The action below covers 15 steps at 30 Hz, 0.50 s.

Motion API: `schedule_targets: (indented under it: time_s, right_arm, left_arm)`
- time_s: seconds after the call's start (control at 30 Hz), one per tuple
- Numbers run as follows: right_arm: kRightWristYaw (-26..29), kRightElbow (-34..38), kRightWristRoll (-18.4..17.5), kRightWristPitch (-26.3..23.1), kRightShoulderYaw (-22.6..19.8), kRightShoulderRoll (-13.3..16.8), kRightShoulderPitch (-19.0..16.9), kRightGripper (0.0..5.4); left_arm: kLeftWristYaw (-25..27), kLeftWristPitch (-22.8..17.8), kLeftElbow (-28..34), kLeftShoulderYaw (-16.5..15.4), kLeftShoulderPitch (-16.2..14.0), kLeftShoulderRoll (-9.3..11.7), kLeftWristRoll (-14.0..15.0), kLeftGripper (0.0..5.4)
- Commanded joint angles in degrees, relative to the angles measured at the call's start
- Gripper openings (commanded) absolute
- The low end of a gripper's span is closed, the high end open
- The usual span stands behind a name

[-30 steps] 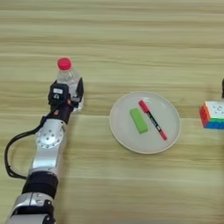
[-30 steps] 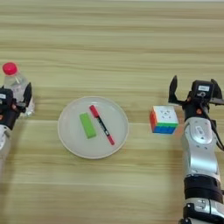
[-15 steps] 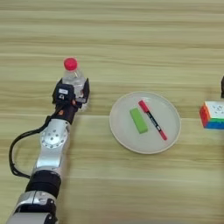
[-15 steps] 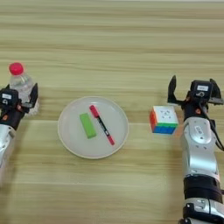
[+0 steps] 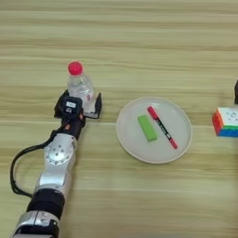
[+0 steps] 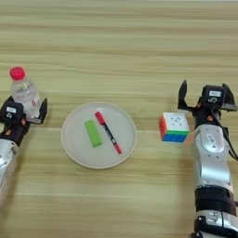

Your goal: Move the objects on the table

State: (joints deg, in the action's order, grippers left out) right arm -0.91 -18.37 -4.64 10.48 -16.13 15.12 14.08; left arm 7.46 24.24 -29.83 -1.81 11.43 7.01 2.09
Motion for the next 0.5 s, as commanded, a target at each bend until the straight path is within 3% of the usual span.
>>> schedule_targets:
  time_s: [0.03, 0.5]
  right_arm:
    - [-0.3, 0.1, 0.0, -0.7, 0.2, -0.4, -0.4, 5.40]
    - [0.2, 0.7, 0.1, -0.8, 0.6, -0.2, -0.6, 5.40]
  left_arm:
    - [-0.4, -1.3, 2.7, -0.5, -2.3, 0.3, -0.3, 5.38]
    - [-1.6, -2.7, 7.9, -1.0, -6.0, 0.1, 0.1, 5.38]
